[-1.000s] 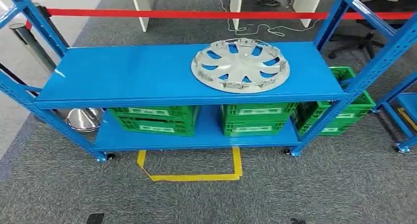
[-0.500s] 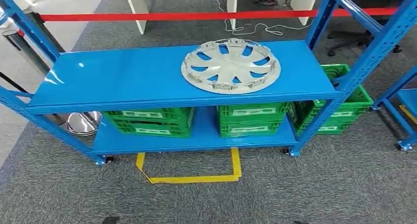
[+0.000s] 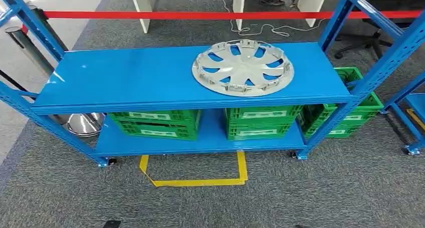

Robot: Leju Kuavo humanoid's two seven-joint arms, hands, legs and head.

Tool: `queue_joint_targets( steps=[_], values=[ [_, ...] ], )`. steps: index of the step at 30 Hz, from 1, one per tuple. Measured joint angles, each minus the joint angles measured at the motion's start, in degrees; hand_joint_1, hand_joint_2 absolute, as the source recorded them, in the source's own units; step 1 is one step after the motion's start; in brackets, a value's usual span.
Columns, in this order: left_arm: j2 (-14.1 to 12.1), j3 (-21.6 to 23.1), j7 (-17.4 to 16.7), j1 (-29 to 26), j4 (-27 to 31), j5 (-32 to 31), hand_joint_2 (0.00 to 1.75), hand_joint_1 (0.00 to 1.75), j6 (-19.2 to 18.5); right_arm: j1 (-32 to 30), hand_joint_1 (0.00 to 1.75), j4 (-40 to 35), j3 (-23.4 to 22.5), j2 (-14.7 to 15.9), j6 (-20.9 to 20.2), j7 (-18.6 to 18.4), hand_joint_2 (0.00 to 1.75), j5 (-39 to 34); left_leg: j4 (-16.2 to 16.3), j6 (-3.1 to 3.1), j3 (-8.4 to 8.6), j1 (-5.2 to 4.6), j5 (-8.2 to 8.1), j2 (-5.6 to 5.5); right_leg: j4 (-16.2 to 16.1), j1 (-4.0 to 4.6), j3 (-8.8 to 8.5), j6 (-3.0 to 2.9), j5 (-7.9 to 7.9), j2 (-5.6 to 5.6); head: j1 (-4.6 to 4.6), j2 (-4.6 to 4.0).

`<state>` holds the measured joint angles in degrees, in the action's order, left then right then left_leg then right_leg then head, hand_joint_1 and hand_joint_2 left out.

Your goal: Take the parts from the cabinet and place them on the table.

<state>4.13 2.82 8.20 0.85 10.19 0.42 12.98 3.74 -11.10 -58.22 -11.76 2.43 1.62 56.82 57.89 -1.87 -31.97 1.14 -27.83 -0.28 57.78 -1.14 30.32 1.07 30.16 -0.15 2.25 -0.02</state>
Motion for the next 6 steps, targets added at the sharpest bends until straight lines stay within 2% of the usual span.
queue_joint_targets(
  steps=[4, 5, 6],
  values=[
    [-0.4, 0.0, -0.5, -0.8, 0.3, 0.1, 1.75, 0.0, -0.7, -1.2, 0.0, -0.5, 4.2, 0.6, 0.0, 0.0, 1.75, -5.2, 0.0, 0.05, 0.02, 0.0, -0.04, 0.0, 0.0, -0.01, 0.01, 0.06, 0.03, 0.0, 0.02, 0.0],
    [-0.5, 0.0, -0.9, -1.0, 0.4, 0.1, 0.0, 0.0, -1.1, -1.5, 0.0, -0.7, 5.6, 0.9, 0.0, 0.0, 0.0, -6.9, 0.0, 0.06, 0.03, 0.01, -0.04, 0.0, 0.0, -0.01, 0.01, 0.06, 0.04, 0.0, 0.0, 0.0],
    [-0.7, 0.0, -1.2, -1.2, 0.6, 0.1, 0.0, 0.0, -1.4, -1.8, 0.0, -1.0, 7.0, 1.2, 0.0, 0.0, 0.0, -8.6, 0.0, 0.06, 0.03, 0.01, -0.04, 0.0, 0.0, -0.01, 0.01, 0.06, 0.04, 0.01, 0.02, 0.0]
  ],
)
